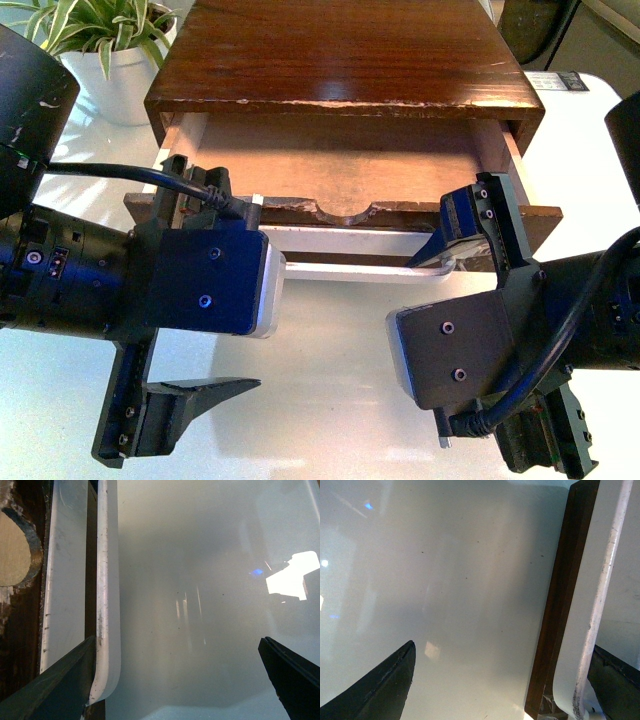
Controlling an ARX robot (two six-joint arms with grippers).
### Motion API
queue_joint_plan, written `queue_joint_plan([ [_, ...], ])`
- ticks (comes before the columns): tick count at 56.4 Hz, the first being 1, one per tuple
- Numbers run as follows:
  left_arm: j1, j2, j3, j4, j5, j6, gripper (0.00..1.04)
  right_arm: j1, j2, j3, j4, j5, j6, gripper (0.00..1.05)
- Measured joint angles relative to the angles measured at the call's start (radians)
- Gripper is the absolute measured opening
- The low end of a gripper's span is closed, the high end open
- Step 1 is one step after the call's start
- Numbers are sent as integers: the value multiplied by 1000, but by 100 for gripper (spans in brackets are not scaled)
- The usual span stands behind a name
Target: Open drawer
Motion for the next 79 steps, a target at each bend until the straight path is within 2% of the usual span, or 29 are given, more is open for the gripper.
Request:
queue_joint_plan([
  [10, 8, -51, -35, 22, -9, -74, 96, 0, -30, -32, 35, -12, 35, 96],
  [24, 40, -182, -36, -20, 30, -182, 96, -31, -172, -61, -1, -89, 90, 96],
  [39, 124, -321, -37, -23, 76, -360, 96, -157, -362, -74, 8, -133, 208, 96],
  [52, 318, -474, -85, 84, 117, -711, 96, -352, -576, -157, 41, -183, 467, 96],
  [58, 463, -550, -115, 140, 119, -928, 96, -454, -722, -201, 41, -190, 678, 96],
  [64, 606, -628, -142, 166, 127, -1169, 96, -494, -824, -218, 40, -171, 838, 96],
  [65, 617, -635, -144, 166, 126, -1180, 96, -491, -830, -224, 57, -143, 877, 95],
  [66, 638, -650, -156, 184, 106, -1229, 96, -476, -832, -242, 115, -76, 931, 92],
  [68, 629, -671, -217, 350, -86, -1267, 87, -430, -842, -321, 327, 136, 1123, 82],
  [70, 602, -692, -286, 498, -233, -1287, 78, -415, -855, -379, 443, 252, 1258, 73],
  [73, 562, -734, -370, 599, -364, -1304, 64, -411, -889, -418, 489, 316, 1379, 61],
  [74, 558, -741, -378, 601, -372, -1305, 62, -411, -902, -425, 490, 321, 1403, 57],
  [79, 509, -834, -455, 602, -427, -1315, 39, -410, -975, -472, 473, 325, 1484, 35],
])
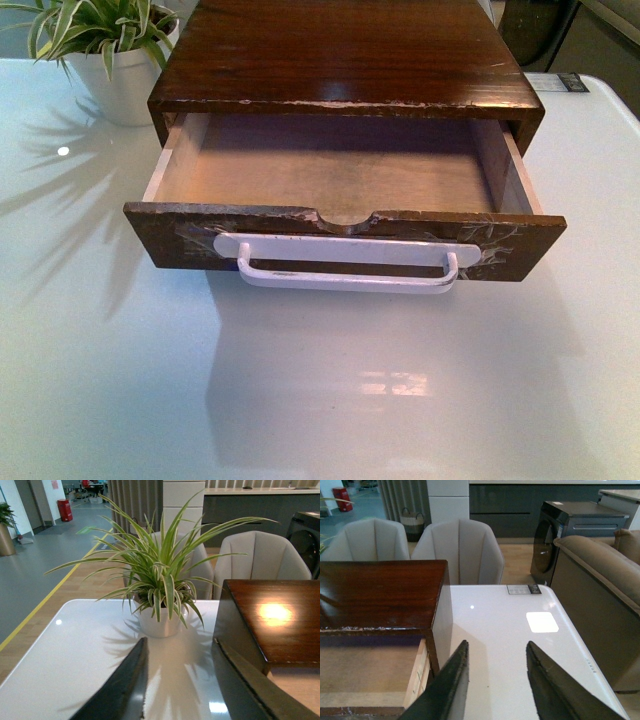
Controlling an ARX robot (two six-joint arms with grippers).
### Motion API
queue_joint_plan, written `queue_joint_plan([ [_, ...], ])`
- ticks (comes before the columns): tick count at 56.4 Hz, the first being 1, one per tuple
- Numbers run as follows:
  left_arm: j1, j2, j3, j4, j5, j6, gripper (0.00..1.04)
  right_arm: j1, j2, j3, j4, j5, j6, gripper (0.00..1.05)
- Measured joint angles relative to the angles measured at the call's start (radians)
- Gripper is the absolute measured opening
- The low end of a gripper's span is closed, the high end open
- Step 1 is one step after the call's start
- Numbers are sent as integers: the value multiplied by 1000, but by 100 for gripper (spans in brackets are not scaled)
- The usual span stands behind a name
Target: Open drawer
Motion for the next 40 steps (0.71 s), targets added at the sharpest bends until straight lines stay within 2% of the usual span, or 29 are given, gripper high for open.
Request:
queue_joint_plan([
  [2, -22, -37, -27, -9, -14, 0, 28, 0, -24, -15, -14, 1, 10, 26],
  [9, -51, -109, -77, -40, -53, -2, 7, 0, -95, -48, -53, 1, 24, 3],
  [11, -58, -129, -89, -48, -63, -5, 2, 0, -113, -53, -64, 0, 29, 2],
  [23, -105, -269, -146, -128, -100, -7, 2, 1, -230, -87, -147, 1, 28, 2],
  [25, -143, -302, -156, -152, -164, -7, 2, 1, -246, -100, -148, 1, 28, 2],
  [29, -190, -358, -172, -190, -183, -6, 2, 2, -269, -116, -139, 1, 29, 2],
  [33, -194, -365, -205, -152, -193, -7, 2, 2, -309, -116, -176, 0, 30, 2],
  [40, -196, -444, -217, -225, -191, -7, 2, 3, -379, -117, -241, 1, 30, 2],
])
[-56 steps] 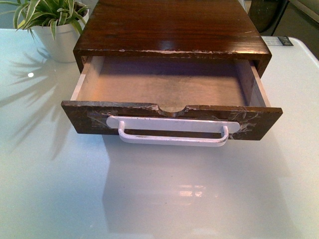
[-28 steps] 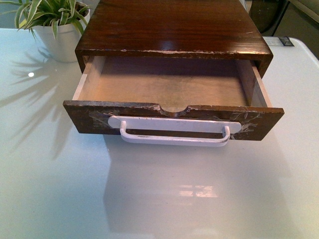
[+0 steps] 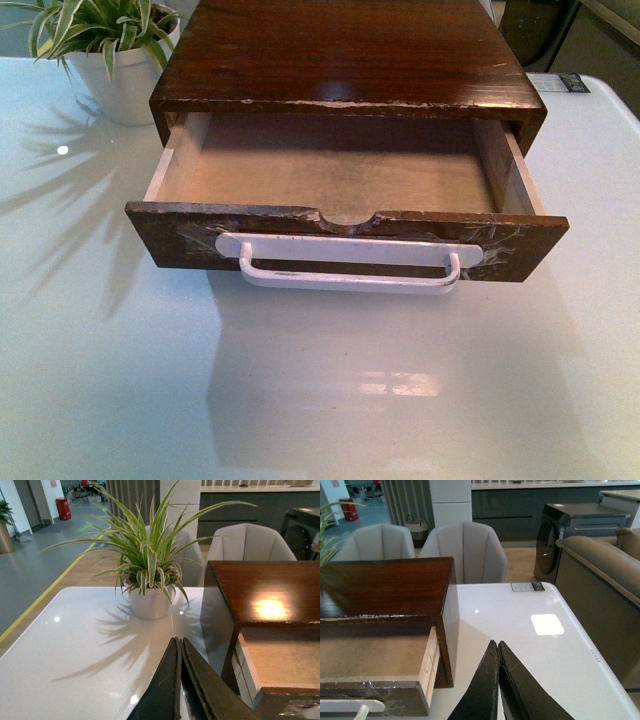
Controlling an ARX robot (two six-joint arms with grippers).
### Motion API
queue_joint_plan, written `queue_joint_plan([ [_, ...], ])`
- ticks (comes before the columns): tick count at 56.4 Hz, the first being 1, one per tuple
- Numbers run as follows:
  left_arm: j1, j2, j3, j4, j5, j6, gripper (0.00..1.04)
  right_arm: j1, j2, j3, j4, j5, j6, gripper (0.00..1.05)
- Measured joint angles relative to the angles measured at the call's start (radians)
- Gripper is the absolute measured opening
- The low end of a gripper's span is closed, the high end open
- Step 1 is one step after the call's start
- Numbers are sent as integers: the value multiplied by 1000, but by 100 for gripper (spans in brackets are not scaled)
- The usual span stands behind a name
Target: Open drawer
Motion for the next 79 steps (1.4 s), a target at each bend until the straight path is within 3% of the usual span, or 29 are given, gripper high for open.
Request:
queue_joint_plan([
  [42, 0, -344, 0, -328, -1, 0, 2, 0, -249, 0, -246, 0, 0, 2],
  [49, 0, -378, 0, -362, -2, 0, 2, 0, -393, 0, -409, 0, 0, 2],
  [61, 0, -441, 0, -426, -2, 0, 2, 0, -413, 0, -417, 0, 0, 2],
  [65, 0, -568, 0, -574, -2, 0, 2, 0, -414, 0, -417, 0, 0, 2],
  [79, 0, -595, 0, -585, -2, 0, 2, 0, -415, 0, -418, 0, 0, 2],
])
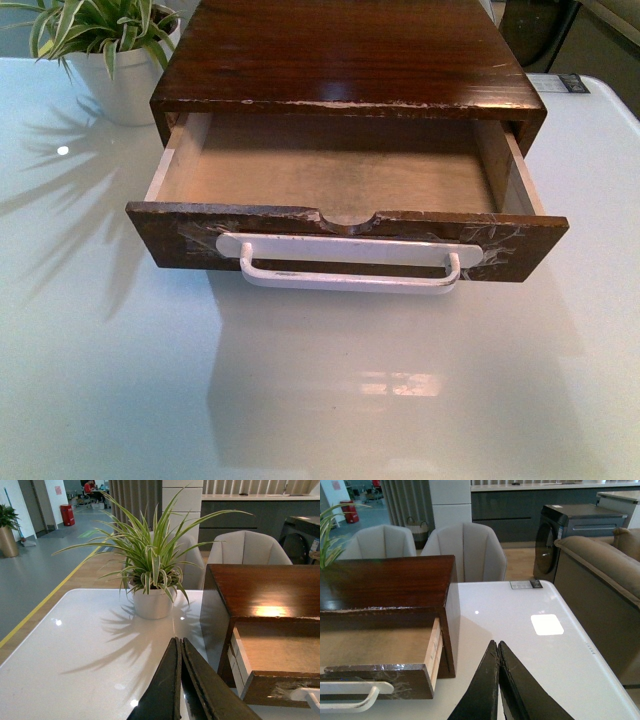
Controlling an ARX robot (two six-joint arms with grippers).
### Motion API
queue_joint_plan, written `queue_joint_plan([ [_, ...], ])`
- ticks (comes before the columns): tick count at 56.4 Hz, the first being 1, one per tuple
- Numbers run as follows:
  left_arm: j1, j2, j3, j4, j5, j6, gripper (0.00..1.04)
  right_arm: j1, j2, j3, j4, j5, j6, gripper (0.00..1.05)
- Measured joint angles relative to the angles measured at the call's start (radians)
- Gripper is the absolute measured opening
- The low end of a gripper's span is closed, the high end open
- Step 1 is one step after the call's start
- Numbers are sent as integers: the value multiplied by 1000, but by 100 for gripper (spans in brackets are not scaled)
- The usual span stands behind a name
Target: Open drawer
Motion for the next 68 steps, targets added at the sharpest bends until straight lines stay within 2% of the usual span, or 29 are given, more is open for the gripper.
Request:
queue_joint_plan([
  [6, 0, 0, 0, 0, 0, 0, 2, 0, 0, 0, 0, 0, 0, 2],
  [9, 0, 0, 0, 0, 0, 0, 11, 0, 0, 0, 0, 0, 0, 6],
  [14, 0, 0, 0, 0, 0, 0, 25, 0, 0, 0, 0, 0, 0, 22],
  [22, 0, 0, 0, 0, 0, 0, 63, 0, 0, 0, 0, 0, 0, 58],
  [34, 0, 0, 0, 0, 0, 1, 98, 0, 0, 0, 0, 0, 0, 93],
  [36, 0, 0, 0, 0, 0, 0, 97, 0, 0, 0, 0, 0, 1, 97],
  [68, 0, 0, 0, 0, 0, 0, 96, 0, 0, 0, 0, 0, 1, 96],
])
